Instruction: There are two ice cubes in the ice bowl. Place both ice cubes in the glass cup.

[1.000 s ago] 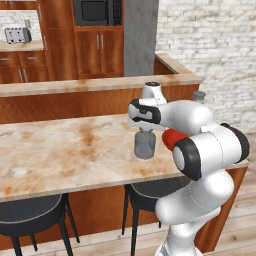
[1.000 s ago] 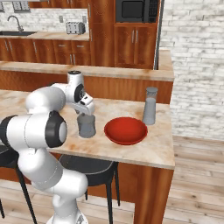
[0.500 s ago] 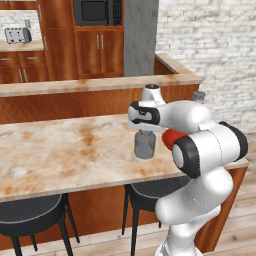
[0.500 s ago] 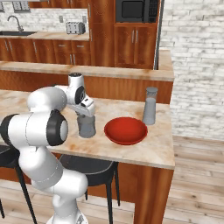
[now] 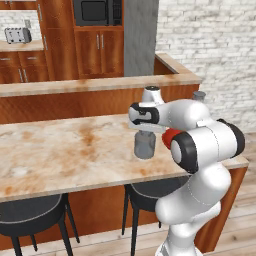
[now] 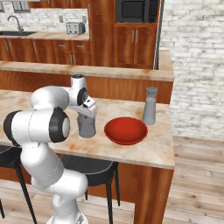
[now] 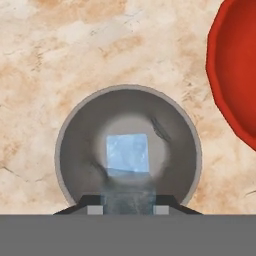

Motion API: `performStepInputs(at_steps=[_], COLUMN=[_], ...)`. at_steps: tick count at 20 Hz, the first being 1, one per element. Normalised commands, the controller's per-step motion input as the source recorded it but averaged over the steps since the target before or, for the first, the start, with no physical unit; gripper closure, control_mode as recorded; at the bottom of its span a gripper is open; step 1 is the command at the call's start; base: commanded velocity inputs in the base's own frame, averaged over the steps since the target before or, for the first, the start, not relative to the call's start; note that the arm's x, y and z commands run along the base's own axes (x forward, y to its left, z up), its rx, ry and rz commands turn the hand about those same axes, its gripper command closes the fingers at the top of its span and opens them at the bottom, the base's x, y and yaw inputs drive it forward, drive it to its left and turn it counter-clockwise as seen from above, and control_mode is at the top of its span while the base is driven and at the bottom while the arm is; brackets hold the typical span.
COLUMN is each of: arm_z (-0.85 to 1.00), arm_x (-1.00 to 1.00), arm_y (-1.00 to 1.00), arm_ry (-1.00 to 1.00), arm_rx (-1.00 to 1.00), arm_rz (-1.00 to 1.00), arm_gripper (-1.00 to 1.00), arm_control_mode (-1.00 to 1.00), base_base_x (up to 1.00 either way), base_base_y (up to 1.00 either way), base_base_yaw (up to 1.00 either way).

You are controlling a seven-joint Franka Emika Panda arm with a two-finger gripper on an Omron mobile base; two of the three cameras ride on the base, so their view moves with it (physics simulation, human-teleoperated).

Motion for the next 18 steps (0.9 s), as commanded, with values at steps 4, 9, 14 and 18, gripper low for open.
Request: performStepInputs(at_steps=[4, 9, 14, 18], arm_z=[-0.04, -0.06, 0.01, 0.27], arm_x=[0.19, 0.08, 0.00, -0.03], arm_y=[-0.02, 0.00, -0.05, -0.06], arm_ry=[0.00, 0.00, 0.00, 0.00], arm_rx=[0.00, 0.00, 0.00, 0.05], arm_rz=[0.00, 0.00, 0.00, 0.00], arm_gripper=[1.00, -1.00, -1.00, -1.00], arm_control_mode=[-1.00, -1.00, -1.00, -1.00], base_base_x=[0.00, 0.00, 0.00, 0.00], base_base_y=[0.00, 0.00, 0.00, 0.00], base_base_yaw=[0.00, 0.00, 0.00, 0.00])
